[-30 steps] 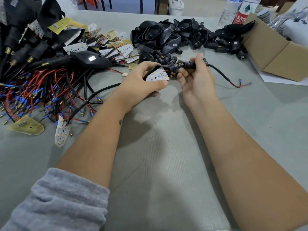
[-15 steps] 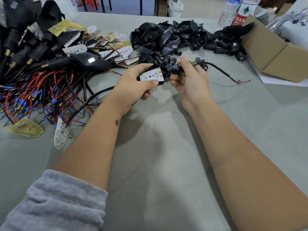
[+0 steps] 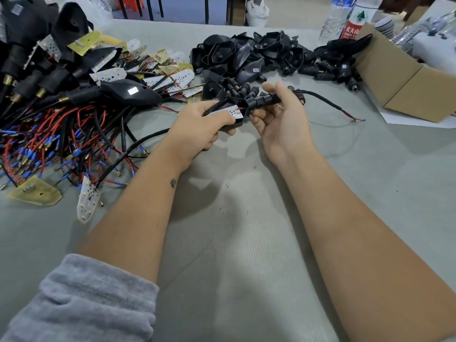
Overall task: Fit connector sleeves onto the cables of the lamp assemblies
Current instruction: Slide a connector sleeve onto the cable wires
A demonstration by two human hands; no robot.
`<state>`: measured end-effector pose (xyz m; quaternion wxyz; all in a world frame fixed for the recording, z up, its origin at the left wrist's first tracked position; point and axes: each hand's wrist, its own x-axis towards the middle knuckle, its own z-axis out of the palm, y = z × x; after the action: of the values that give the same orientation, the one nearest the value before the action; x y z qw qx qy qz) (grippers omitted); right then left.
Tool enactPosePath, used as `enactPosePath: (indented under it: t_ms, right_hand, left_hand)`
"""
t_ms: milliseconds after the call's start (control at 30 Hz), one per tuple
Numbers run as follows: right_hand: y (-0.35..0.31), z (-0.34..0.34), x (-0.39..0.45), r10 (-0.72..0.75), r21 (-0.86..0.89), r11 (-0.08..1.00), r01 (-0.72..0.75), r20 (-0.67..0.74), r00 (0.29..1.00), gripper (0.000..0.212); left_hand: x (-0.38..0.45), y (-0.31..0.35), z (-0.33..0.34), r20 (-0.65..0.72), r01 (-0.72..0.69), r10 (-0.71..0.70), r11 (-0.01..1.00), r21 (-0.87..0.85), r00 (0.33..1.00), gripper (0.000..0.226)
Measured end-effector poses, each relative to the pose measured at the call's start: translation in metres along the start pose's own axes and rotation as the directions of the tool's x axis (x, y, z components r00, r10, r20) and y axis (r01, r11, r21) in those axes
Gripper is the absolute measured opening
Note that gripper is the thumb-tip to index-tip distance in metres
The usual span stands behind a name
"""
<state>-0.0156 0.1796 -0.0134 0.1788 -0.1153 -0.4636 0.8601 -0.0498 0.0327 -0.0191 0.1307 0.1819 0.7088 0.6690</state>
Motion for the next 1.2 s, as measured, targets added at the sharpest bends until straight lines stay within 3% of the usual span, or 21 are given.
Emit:
enactPosePath:
  t_ms: [133, 267, 333, 500, 700, 867, 967, 1067, 1200]
  right_hand:
    - [-0.001, -0.004, 0.004, 0.039, 0.066, 0.997, -0.036, -0.049, 0.998, 0.038]
    - [-0.003, -0.006, 0.006, -0.009, 0.06, 0.998, 0.016, -0.113, 0.994, 0.016]
    - [-0.003, -0.008, 0.007, -0.02, 0.077, 0.997, 0.029, -0.117, 0.993, 0.012]
    - [-0.001, -0.008, 0.009, -0.016, 0.085, 0.996, 0.025, -0.1, 0.995, 0.019]
    - [0.002, -0.007, 0.009, -0.11, -0.051, 0.993, 0.103, -0.18, 0.978, 0.017]
    - [0.004, -0.001, -0.002, -0.22, -0.261, 0.945, 0.198, -0.059, 0.974, 0.005]
    - [0.006, 0.006, -0.008, -0.263, -0.342, 0.906, 0.25, 0.007, 0.965, 0.005]
    - [0.009, 0.01, -0.014, -0.269, -0.38, 0.885, 0.27, 0.057, 0.961, 0.015]
    - [0.016, 0.011, -0.017, -0.26, -0.447, 0.842, 0.301, 0.151, 0.954, 0.01]
  left_hand:
    - [0.001, -0.002, -0.002, -0.037, -0.023, 0.024, 0.999, 0.023, 0.999, 0.021]
    - [0.005, -0.005, -0.006, -0.197, 0.003, -0.015, 0.998, -0.062, 0.98, 0.035]
    - [0.006, -0.006, -0.01, -0.274, -0.001, -0.034, 0.992, -0.126, 0.961, 0.028]
    - [0.008, -0.003, -0.013, -0.309, -0.012, -0.087, 0.953, -0.303, 0.947, 0.011]
    - [0.009, -0.003, -0.012, -0.337, 0.021, -0.136, 0.946, -0.324, 0.932, 0.013]
    - [0.007, 0.001, -0.015, -0.462, -0.12, -0.18, 0.828, -0.548, 0.868, 0.015]
    - [0.006, 0.004, -0.018, -0.393, -0.119, -0.24, 0.706, -0.698, 0.887, 0.021]
    - [0.004, 0.004, -0.007, -0.26, 0.038, -0.236, 0.803, -0.595, 0.936, 0.02]
    - [-0.001, 0.006, 0.006, -0.236, 0.075, -0.214, 0.87, -0.487, 0.948, 0.014]
